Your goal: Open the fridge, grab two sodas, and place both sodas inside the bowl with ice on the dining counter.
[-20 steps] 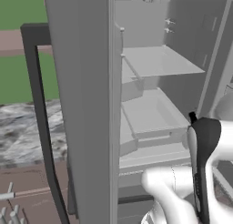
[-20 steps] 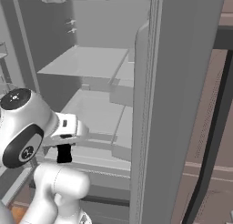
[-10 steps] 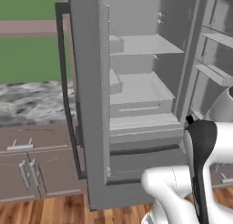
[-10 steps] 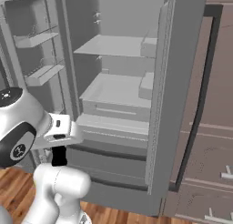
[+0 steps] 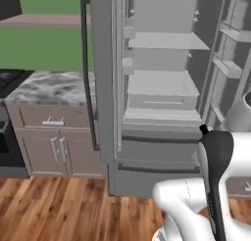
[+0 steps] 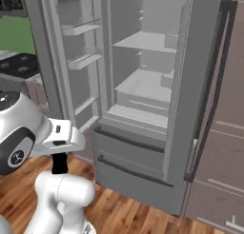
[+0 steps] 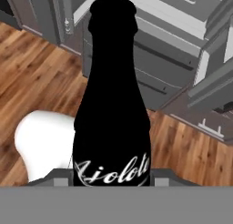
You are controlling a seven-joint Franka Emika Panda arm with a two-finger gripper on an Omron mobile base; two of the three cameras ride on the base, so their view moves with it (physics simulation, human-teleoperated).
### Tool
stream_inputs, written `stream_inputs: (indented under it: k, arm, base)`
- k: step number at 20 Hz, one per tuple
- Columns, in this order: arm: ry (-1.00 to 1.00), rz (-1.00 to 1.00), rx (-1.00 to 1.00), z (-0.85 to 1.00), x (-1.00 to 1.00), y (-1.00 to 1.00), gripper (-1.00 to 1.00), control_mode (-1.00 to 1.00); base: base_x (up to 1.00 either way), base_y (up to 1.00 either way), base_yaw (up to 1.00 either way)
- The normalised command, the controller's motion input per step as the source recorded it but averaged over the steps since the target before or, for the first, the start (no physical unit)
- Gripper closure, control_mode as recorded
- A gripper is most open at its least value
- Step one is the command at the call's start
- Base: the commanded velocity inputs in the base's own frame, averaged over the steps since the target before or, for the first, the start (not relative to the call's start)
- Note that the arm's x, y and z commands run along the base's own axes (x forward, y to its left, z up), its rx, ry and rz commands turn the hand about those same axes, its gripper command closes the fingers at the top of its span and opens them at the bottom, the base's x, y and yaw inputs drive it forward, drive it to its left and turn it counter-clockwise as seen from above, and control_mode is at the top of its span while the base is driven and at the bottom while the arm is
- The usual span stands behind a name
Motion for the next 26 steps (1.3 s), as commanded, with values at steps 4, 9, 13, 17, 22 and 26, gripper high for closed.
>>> stream_inputs:
  k: [4, 9, 13, 17, 22, 26]
  arm:
    - [0.00, 0.00, 0.00, 0.00, 0.00, 0.00, 1.00, 1.00]
    - [0.00, 0.00, 0.00, 0.00, 0.00, 0.00, 1.00, 1.00]
    - [0.00, 0.00, 0.00, 0.00, 0.00, 0.00, 1.00, 1.00]
    - [0.00, 0.00, 0.00, 0.00, 0.00, 0.00, 1.00, 1.00]
    - [0.00, 0.00, 0.00, 0.00, 0.00, 0.00, 1.00, 1.00]
    - [0.00, 0.00, 0.00, 0.00, 0.00, 0.00, 1.00, 1.00]
  base:
    - [-0.59, -0.68, 0.43]
    - [-0.72, -0.64, 0.42]
    - [-0.91, -0.37, 0.37]
    - [-0.96, -0.23, 0.35]
    - [-0.91, -0.03, 0.36]
    - [-0.86, 0.10, 0.38]
